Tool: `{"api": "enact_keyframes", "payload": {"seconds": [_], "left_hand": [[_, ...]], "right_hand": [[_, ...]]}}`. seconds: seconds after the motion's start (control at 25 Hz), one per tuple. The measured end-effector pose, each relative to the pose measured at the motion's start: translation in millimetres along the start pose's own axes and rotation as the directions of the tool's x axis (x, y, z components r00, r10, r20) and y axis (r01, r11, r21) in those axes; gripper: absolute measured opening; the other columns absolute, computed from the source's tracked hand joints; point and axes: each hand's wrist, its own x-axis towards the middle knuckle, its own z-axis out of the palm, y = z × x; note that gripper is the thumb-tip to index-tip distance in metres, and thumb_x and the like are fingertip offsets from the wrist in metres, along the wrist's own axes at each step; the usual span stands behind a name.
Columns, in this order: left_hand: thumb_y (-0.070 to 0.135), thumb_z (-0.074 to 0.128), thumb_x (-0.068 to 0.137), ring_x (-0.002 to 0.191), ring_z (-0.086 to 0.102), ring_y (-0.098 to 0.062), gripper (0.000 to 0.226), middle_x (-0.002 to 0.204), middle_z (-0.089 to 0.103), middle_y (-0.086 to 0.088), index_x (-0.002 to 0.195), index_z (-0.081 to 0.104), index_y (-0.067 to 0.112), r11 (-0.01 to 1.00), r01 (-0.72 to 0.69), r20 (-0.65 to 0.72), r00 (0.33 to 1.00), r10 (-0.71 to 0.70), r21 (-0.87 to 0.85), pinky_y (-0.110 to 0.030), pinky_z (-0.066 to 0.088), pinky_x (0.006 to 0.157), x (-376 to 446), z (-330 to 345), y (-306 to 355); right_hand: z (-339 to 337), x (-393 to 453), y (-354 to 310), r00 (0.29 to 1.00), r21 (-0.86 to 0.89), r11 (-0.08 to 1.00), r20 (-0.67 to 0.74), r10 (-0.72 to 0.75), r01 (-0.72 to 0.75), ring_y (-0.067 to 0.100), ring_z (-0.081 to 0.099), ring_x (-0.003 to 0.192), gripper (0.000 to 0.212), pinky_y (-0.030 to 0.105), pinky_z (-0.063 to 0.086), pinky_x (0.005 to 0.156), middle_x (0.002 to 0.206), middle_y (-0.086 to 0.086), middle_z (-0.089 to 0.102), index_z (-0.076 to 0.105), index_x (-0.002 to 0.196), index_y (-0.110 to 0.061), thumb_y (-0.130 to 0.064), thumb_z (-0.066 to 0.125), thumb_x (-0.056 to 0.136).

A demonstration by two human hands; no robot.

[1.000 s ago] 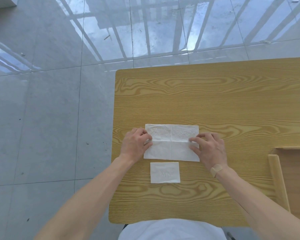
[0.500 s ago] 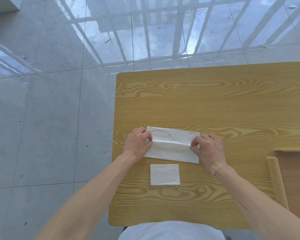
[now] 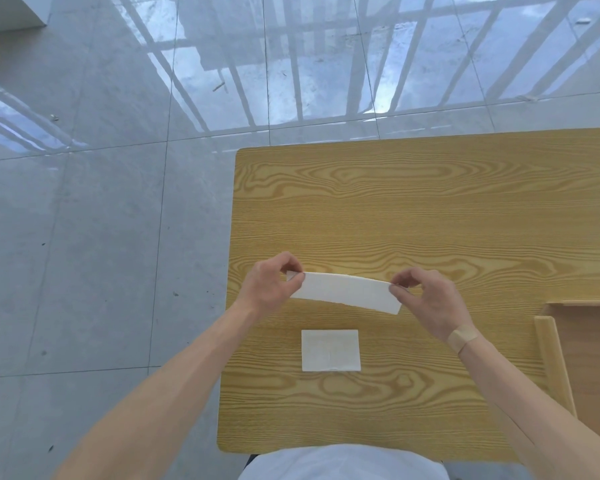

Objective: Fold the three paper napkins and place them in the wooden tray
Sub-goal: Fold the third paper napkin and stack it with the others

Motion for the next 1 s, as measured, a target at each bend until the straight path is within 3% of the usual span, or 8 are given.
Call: {"api": "enact_keyframes", "payload": {"seconds": [0.2,0.44,0.6,0.72,0.84,0.92,1.0], "left_hand": [[0.031,0.067,0.090,0.071,0.058,0.002,0.003,0.081,0.065,0.015,0.090,0.065,0.029,0.985,0.157,0.025,0.987,-0.156,-0.076,-0.018,0.044,0.065,12.8,4.1,-2.0],[0.024,0.063,0.093,0.084,0.063,-0.010,0.004,0.090,0.067,0.010,0.095,0.066,0.024,0.968,0.249,-0.142,0.959,-0.246,0.005,-0.028,0.052,0.072,29.2,20.0,-4.2],[0.024,0.063,0.093,0.090,0.062,-0.014,0.012,0.098,0.065,0.007,0.105,0.066,0.023,0.969,0.206,-0.238,0.956,-0.170,0.138,-0.038,0.053,0.080,30.2,28.7,-8.4],[0.026,0.057,0.094,0.118,0.051,-0.024,0.028,0.125,0.058,-0.003,0.120,0.060,0.018,0.903,0.086,-0.298,0.953,0.048,0.421,-0.044,0.045,0.094,20.5,45.5,-13.4],[0.032,0.041,0.101,0.142,0.032,-0.028,0.042,0.150,0.044,-0.008,0.137,0.049,0.013,0.821,-0.210,-0.080,0.952,0.295,0.530,-0.049,0.030,0.113,8.5,68.2,-15.6],[0.039,0.028,0.105,0.149,0.018,-0.026,0.053,0.160,0.029,-0.009,0.148,0.036,0.011,0.768,-0.337,0.101,0.935,0.339,0.545,-0.050,0.020,0.119,9.2,80.4,-15.4],[0.043,0.014,0.105,0.151,0.004,-0.023,0.060,0.164,0.012,-0.008,0.154,0.021,0.009,0.728,-0.367,0.200,0.930,0.309,0.579,-0.048,0.012,0.122,12.4,88.1,-14.5]], "right_hand": [[4.3,21.4,-1.5,0.989,0.085,0.988,-0.051,0.137,-0.132,0.003,0.061,0.081,0.008,0.021,0.044,0.068,0.081,-0.013,0.069,0.068,0.080,-0.035,-0.029,0.072,0.083],[18.0,43.7,1.8,0.989,-0.122,0.986,-0.109,0.104,-0.117,0.018,0.058,0.083,0.005,0.036,0.048,0.071,0.078,-0.012,0.065,0.066,0.086,-0.030,-0.025,0.065,0.087],[27.7,42.1,5.8,0.973,-0.237,0.968,-0.228,0.023,-0.078,0.024,0.055,0.097,0.016,0.041,0.046,0.081,0.094,-0.004,0.066,0.067,0.102,-0.024,-0.029,0.066,0.087],[43.1,30.4,9.0,0.935,-0.444,0.894,-0.293,-0.199,0.051,0.031,0.047,0.120,0.039,0.045,0.040,0.096,0.125,0.005,0.059,0.060,0.123,-0.019,-0.036,0.065,0.089],[69.8,14.8,11.0,0.914,-0.549,0.789,-0.105,-0.392,0.275,0.033,0.037,0.137,0.048,0.049,0.033,0.108,0.143,0.005,0.050,0.050,0.137,-0.018,-0.044,0.048,0.097],[82.7,14.0,13.0,0.918,-0.578,0.742,0.034,-0.396,0.341,0.032,0.027,0.145,0.054,0.054,0.026,0.114,0.152,0.003,0.041,0.040,0.145,-0.018,-0.047,0.035,0.100],[88.9,17.4,14.8,0.928,-0.611,0.712,0.110,-0.356,0.345,0.030,0.013,0.149,0.059,0.058,0.018,0.117,0.160,0.001,0.027,0.026,0.152,-0.018,-0.048,0.027,0.101]]}}
